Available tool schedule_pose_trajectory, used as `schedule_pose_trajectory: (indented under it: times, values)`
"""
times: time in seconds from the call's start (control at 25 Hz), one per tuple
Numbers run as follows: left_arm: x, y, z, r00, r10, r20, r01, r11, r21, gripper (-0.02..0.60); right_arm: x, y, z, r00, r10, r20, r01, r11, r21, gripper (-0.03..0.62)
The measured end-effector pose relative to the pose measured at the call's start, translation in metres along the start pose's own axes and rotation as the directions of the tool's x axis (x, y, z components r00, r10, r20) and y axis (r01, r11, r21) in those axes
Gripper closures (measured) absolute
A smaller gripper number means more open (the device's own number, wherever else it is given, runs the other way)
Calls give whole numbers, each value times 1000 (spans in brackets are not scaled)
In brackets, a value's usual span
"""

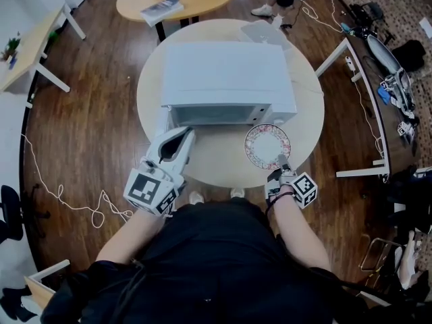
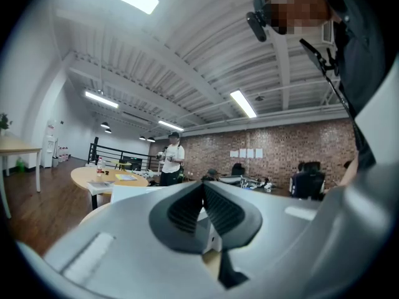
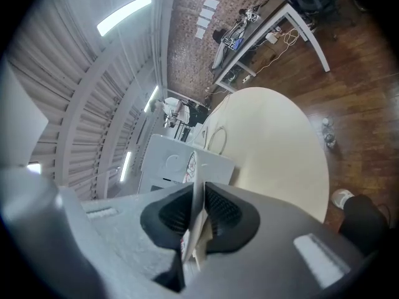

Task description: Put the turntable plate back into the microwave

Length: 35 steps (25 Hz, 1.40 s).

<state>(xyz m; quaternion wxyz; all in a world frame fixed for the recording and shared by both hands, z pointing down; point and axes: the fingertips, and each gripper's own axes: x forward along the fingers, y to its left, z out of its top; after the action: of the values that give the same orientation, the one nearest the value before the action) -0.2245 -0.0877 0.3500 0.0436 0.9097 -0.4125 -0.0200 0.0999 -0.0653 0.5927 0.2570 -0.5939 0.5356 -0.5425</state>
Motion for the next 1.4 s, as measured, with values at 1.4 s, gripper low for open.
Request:
schedule_pose_trajectory:
  times: [1.4]
  values:
    - [-55, 14, -5, 998, 61, -8, -61, 998, -3, 575, 44, 40, -89, 975, 109, -195, -116, 993, -25, 568]
